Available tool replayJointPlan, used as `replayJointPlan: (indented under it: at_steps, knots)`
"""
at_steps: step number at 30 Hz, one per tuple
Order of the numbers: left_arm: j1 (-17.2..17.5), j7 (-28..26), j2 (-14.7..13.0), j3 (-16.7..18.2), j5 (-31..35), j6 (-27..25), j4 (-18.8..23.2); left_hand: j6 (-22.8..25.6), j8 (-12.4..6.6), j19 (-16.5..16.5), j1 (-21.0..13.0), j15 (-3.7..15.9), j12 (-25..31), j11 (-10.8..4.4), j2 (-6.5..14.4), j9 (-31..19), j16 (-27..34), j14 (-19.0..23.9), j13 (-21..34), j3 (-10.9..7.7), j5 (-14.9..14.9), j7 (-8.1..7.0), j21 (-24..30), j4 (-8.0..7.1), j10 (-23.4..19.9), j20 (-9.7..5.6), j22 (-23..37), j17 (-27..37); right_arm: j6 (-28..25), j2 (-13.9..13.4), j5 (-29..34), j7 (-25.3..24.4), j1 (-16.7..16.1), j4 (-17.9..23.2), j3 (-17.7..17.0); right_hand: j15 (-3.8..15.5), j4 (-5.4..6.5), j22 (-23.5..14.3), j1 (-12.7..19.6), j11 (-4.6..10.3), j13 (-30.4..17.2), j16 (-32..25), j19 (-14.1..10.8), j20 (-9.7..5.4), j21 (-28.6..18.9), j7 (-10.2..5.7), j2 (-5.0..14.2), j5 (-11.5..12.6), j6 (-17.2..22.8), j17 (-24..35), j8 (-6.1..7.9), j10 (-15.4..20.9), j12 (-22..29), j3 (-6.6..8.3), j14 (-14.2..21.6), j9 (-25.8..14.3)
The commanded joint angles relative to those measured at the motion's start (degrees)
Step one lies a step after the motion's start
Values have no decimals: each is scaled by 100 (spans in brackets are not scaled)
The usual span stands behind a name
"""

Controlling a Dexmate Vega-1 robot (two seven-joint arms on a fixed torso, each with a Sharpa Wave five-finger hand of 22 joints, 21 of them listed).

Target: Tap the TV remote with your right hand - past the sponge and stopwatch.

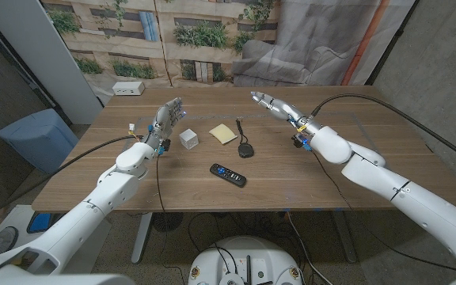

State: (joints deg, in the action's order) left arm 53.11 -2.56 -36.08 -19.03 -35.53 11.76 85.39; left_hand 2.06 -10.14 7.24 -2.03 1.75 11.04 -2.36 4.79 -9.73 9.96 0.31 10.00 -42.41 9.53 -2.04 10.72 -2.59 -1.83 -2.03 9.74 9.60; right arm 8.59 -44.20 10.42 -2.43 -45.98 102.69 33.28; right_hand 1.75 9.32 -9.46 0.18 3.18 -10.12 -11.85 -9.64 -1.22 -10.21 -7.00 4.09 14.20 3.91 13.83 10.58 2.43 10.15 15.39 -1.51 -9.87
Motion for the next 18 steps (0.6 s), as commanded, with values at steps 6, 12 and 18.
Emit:
replayJointPlan:
  at_steps: [6,12,18]
  knots:
    - [83,42,-3,26,-21,94,-19,19,-24,-21,83,107,20,-26,302,-24,37,52,7,14,41,35,11,-17,-53,-16,11,14,33,-45,1012,430,239,345,309,-30,-4,-11,0,38,-4,6,37,6,-9,-185,197,36,142,-4,47,-74,4,-16,-33,-7]
    - [112,63,-3,48,-48,133,-51,31,-28,-21,88,113,21,-27,309,-23,40,67,6,13,43,29,13,-25,-66,-13,11,15,-100,-85,1637,504,254,551,443,-85,1,-13,-2,80,-3,-26,18,67,-31,-282,223,40,252,-9,67,-45,26,-19,30,-8]
    - [99,155,-11,55,-71,183,-132,36,-28,-23,94,120,19,-33,314,-23,39,70,6,15,43,25,13,-35,-67,-15,11,17,-249,-75,2112,556,225,721,532,-182,8,-17,-7,91,-4,3,75,163,-23,-382,242,42,284,-8,54,-134,4,-28,-69,-9]
